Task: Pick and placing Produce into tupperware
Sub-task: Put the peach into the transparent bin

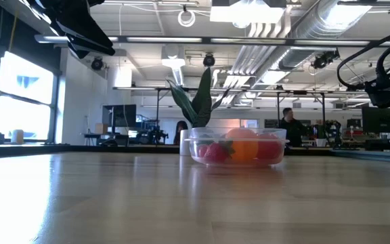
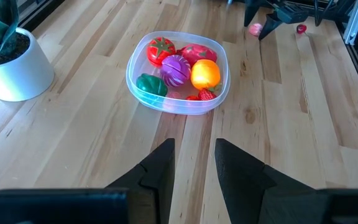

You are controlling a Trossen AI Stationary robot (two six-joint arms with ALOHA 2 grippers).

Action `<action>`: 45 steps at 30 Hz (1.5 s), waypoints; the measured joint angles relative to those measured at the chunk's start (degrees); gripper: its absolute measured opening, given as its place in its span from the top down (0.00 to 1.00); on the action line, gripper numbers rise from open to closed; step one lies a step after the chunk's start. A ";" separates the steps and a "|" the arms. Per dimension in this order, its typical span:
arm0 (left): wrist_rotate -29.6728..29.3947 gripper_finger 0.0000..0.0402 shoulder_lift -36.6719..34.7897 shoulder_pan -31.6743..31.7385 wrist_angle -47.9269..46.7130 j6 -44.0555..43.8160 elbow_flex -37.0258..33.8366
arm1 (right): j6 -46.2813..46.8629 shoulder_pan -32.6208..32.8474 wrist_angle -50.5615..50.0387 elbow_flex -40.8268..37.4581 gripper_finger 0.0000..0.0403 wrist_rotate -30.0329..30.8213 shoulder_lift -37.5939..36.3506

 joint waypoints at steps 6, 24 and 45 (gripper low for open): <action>0.00 0.74 -0.01 0.00 0.00 0.00 0.00 | -0.51 0.00 0.40 -0.11 0.34 0.22 0.03; 0.00 0.74 0.00 0.00 0.00 0.00 0.00 | -2.85 0.00 1.06 -0.17 0.48 1.69 0.10; 0.00 0.74 0.00 0.00 0.00 0.00 0.00 | -1.65 -0.09 1.69 -0.15 0.62 1.95 0.12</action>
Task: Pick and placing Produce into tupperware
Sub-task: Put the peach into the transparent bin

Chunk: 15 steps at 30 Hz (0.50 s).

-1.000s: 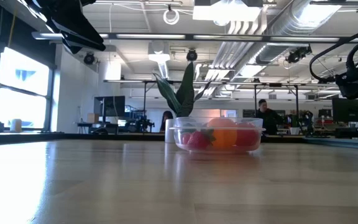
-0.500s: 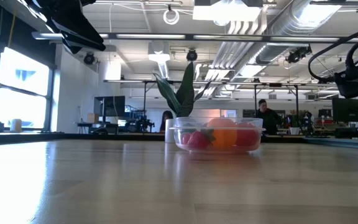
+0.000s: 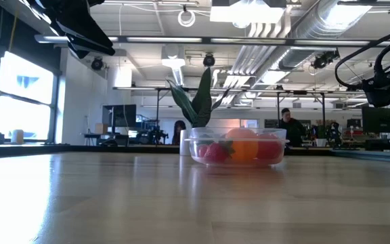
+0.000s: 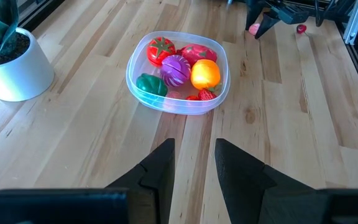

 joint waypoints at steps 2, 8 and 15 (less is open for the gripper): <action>0.00 0.74 0.00 0.00 0.00 0.00 0.00 | 0.16 -0.02 0.02 0.00 0.62 -0.56 0.00; 0.00 0.74 -0.01 0.00 -0.02 0.00 0.00 | 0.21 -0.04 -0.02 0.04 0.62 -1.42 0.00; 0.00 0.74 0.00 0.00 -0.01 0.00 0.00 | 0.29 -0.09 -0.22 0.07 0.62 -2.86 -0.02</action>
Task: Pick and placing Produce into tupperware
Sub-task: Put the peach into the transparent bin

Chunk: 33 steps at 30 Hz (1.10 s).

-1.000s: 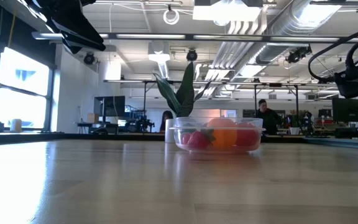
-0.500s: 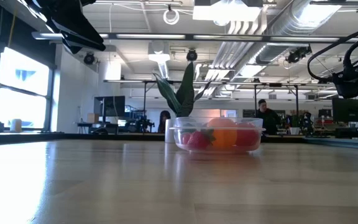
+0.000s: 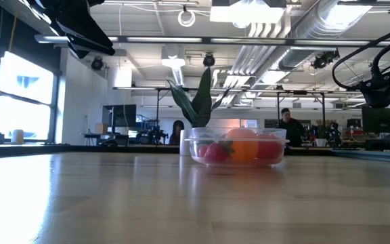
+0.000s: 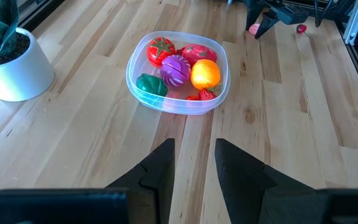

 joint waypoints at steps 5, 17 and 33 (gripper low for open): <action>0.00 0.74 0.00 0.00 0.00 0.00 0.01 | 0.45 0.00 -0.18 0.04 0.62 -0.57 0.00; 0.00 0.74 0.00 0.00 -0.01 0.00 0.00 | -0.39 0.09 -0.35 0.09 0.62 -2.19 -0.02; 0.00 0.74 0.00 0.00 0.01 0.00 0.00 | -1.22 0.15 -1.44 0.13 0.62 -3.72 -0.02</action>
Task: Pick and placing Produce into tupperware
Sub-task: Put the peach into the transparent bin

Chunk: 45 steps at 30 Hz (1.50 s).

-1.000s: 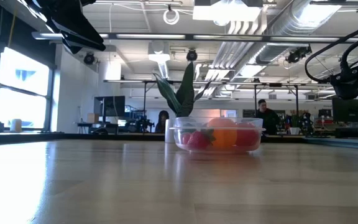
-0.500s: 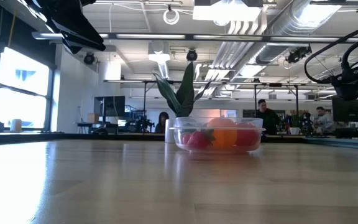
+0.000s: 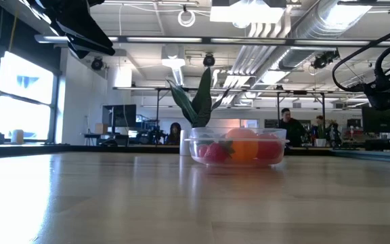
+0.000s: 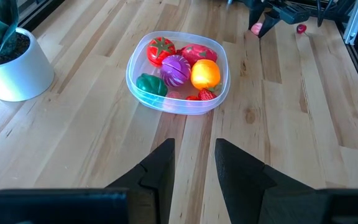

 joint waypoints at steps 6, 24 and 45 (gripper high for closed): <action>0.00 0.74 -0.01 0.01 -0.01 0.00 0.00 | -0.42 0.05 -0.49 0.20 0.63 0.60 -0.04; 0.00 0.74 -0.01 0.02 0.00 0.00 0.00 | -15.09 -4.31 -15.64 16.65 0.69 14.82 -0.35; 0.00 0.74 0.00 0.02 -0.02 0.00 0.00 | -67.86 -38.16 1.67 33.10 0.69 11.29 12.05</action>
